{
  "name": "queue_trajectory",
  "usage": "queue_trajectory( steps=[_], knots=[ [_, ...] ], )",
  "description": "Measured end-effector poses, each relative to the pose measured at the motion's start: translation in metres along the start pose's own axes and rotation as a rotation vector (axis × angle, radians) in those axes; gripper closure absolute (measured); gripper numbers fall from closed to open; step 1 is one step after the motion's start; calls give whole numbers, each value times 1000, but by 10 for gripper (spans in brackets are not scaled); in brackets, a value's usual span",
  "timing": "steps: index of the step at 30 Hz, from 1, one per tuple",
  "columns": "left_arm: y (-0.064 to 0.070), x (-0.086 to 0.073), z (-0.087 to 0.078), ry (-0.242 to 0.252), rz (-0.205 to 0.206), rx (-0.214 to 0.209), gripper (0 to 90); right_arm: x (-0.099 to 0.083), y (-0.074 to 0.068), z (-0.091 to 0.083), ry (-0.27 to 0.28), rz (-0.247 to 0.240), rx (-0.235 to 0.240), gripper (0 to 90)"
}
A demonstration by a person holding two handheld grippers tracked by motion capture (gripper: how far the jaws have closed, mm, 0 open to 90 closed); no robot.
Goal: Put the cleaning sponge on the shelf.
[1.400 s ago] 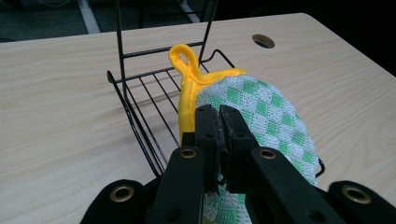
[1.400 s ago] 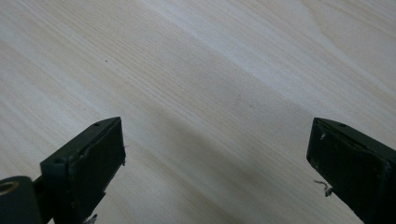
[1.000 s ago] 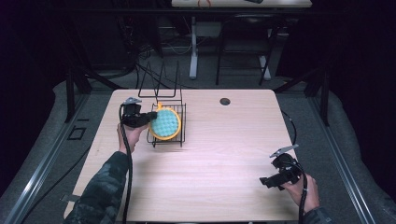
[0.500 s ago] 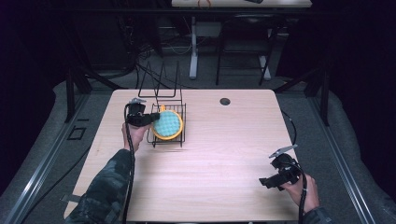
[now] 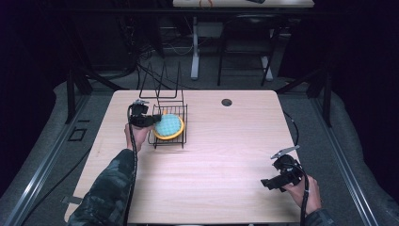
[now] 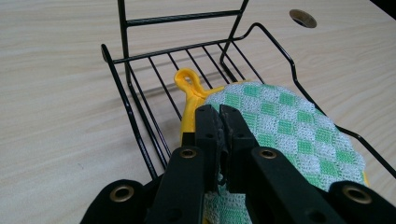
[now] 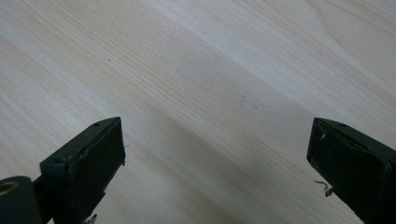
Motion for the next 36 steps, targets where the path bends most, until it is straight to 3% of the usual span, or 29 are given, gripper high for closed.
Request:
queue_trajectory(
  steps=[11, 16, 17, 21, 26, 31, 36],
  knots=[
    [-4, 4, 5, 23, -30, -7, 852, 0, 0, 0, 11, 6, 3, 36],
    [-4, 6, 5, 20, -34, -19, 803, 0, 0, 0, 11, 10, 2, 36],
    [-6, 6, 4, 4, -41, -27, 703, 0, 0, 0, 11, 11, 2, 36],
    [-5, 6, -1, -5, -39, -25, 503, -1, 1, -1, 9, 4, -1, 36],
    [-2, 8, -10, 1, -24, -10, 322, -1, 1, -2, 9, 10, 3, 35],
    [-3, 8, -25, 5, -34, -5, 214, -1, 1, -3, 9, 9, 4, 35],
    [-5, 3, -38, 9, -26, 6, 185, -1, 0, -3, 22, 5, -4, 36]
  ],
)
Point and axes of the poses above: each handheld gripper's, and its own axes: z roughly forward along the jaws, x roughly out of its top, y roughly to its right, the point moved 7 cm from there along z, roughly forward along the jaws, and after that the axes turned 5 degrees about -y, right-handed, at the moved point
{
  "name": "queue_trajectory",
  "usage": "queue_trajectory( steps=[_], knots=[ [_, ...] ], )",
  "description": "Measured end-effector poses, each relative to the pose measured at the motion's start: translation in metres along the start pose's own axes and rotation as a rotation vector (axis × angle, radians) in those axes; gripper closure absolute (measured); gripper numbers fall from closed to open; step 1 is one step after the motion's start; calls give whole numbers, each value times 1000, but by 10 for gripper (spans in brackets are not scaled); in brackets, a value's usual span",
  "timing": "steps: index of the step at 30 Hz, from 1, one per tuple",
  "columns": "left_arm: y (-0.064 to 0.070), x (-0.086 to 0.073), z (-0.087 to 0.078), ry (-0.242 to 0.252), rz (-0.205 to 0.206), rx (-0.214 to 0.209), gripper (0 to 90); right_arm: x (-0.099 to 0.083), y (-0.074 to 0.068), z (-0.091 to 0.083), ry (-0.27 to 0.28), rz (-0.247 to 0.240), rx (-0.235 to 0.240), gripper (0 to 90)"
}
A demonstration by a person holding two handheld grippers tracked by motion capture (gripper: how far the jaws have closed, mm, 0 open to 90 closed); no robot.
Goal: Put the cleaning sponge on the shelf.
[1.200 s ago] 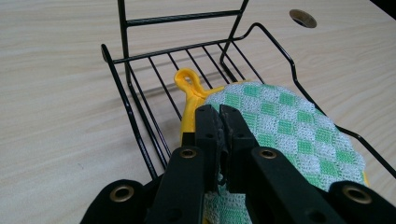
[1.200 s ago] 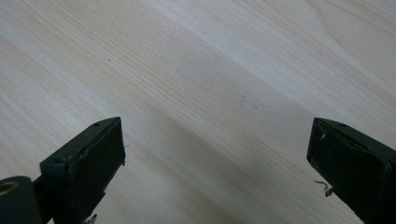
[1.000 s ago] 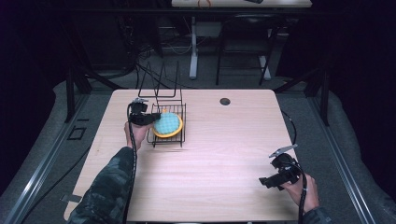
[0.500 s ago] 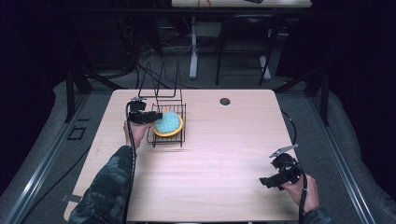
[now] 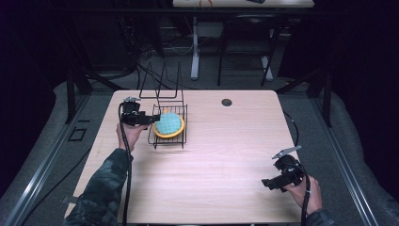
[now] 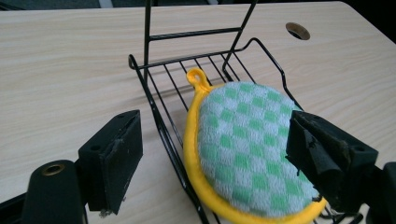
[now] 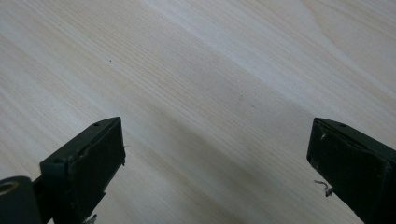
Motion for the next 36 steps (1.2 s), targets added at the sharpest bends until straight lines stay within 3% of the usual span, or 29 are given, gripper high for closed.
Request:
queue_trajectory(
  steps=[7, 12, 23, 36],
  knots=[
    [-2, -13, -25, 1, 36, 30, 160, 0, 0, -1, -6, -2, -2, 36],
    [-3, -20, -39, 7, 27, 29, 153, 0, -1, 0, -8, -4, 4, 36],
    [-8, -45, -54, -28, 30, 55, 145, 0, -1, 0, -13, -10, 6, 36],
    [8, -78, -74, -81, 98, 79, 111, 0, -2, 1, -15, -4, 0, 39]
  ],
)
Point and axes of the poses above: each handheld gripper's, and its own axes: z roughly forward along the jaws, x roughly out of its top, y roughly to its right, the point moved 7 cm from there along z, roughly forward along the jaws, and after that the axes turned 5 degrees about -y, right-handed, at the moved point
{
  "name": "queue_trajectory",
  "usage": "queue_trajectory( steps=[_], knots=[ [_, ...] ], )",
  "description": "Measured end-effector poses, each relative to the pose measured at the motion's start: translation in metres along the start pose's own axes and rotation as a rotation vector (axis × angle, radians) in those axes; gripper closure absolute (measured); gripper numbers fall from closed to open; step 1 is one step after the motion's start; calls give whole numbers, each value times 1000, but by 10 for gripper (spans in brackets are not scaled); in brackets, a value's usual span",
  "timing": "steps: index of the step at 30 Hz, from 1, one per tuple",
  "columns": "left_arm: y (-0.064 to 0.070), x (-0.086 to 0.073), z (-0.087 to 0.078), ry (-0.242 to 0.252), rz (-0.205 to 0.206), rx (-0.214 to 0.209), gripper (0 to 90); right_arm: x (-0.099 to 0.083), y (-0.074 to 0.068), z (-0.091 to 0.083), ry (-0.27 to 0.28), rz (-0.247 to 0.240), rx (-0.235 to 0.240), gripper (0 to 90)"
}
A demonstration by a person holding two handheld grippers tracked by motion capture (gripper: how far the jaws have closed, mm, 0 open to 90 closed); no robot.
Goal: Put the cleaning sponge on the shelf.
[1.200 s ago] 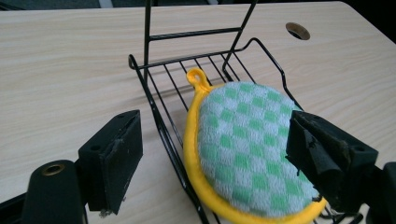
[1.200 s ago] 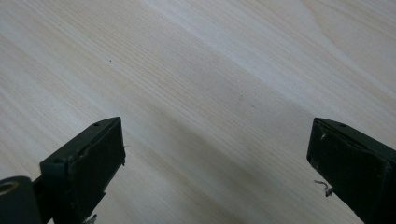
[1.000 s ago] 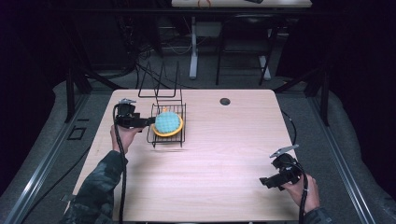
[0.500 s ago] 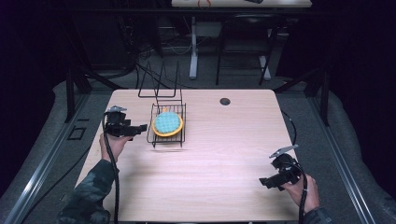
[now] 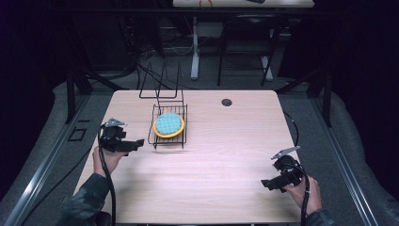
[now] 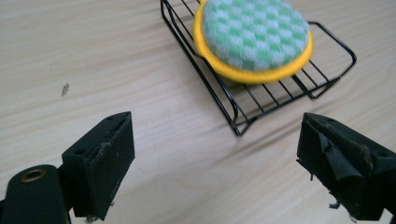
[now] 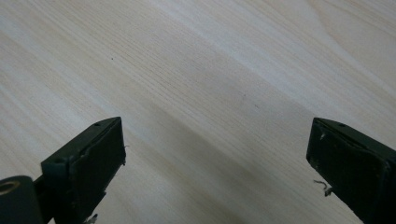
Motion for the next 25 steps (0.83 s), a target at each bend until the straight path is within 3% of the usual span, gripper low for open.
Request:
queue_trajectory(
  steps=[6, 13, 18, 25],
  knots=[
    [6, -18, -5, -33, 17, 12, 71, 0, 0, 0, -5, 1, 3, 48],
    [8, -40, -9, -81, 4, -1, 11, 0, 0, 1, -1, 4, 4, 48],
    [5, -44, -9, -82, -15, -15, 1, 0, 0, 1, -2, 3, 4, 48],
    [7, -42, -8, -83, 4, -15, 1, -1, 1, 2, -2, 5, 7, 48]
  ],
)
Point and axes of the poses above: each handheld gripper's, and its own axes: z roughly forward along the jaws, x roughly out of its top, y roughly to its right, the point moved 7 cm from there along z, roughly forward along the jaws, and after that the axes turned 5 degrees about -y, right-handed, at the moved point
